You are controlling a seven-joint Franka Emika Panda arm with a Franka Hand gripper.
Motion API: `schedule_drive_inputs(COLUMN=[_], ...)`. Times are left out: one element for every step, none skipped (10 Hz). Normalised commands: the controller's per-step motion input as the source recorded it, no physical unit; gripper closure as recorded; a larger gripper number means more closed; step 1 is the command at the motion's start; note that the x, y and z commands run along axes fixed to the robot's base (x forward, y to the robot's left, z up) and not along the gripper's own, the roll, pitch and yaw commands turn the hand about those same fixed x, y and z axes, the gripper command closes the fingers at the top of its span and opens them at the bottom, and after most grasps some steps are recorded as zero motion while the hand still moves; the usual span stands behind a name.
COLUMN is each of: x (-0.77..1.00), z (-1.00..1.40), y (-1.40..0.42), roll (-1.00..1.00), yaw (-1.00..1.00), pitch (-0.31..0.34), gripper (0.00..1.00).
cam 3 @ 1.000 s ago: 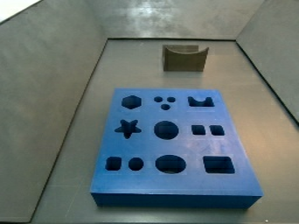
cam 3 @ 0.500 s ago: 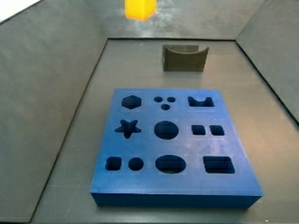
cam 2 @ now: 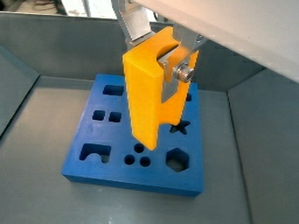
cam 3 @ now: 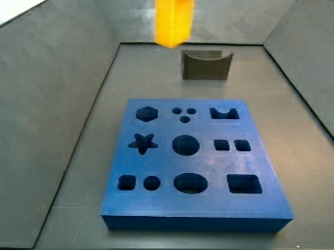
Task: Pick up the arch object. Move up. Move to above the board. Insert the arch object.
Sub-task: Insert the arch object.
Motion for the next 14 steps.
schedule_drive_inputs(x=[0.29, 0.23, 0.22, 0.22, 0.25, 0.25, 0.25, 0.26, 0.48, 0.63, 0.66, 0.59, 0.56, 0.71], z=[-0.36, -0.37, -0.37, -0.37, -0.37, -0.37, -0.37, -0.42, -0.59, -0.59, -0.51, -0.48, -0.38, -0.32], y=[0.05, 0.04, 0.04, 0.04, 0.03, 0.03, 0.02, 0.00, 0.00, 0.00, 0.00, -0.05, -0.06, -0.10], roll=[0.00, 0.00, 0.00, 0.00, 0.00, 0.00, 0.00, 0.04, 0.07, 0.08, 0.08, 0.08, 0.03, 0.00], yaw=[-0.91, -0.98, -0.99, -0.98, -0.97, -0.97, -0.97, -0.97, -0.75, -0.59, -0.41, -0.33, -0.46, -0.42], pitch=[-0.050, -0.033, -0.031, -0.037, -0.036, -0.040, -0.043, -0.039, -0.056, -0.011, 0.041, 0.171, 0.064, 0.000], gripper=[1.00, 1.00, 1.00, 1.00, 1.00, 1.00, 1.00, 1.00, 1.00, 1.00, 1.00, 1.00, 1.00, 1.00])
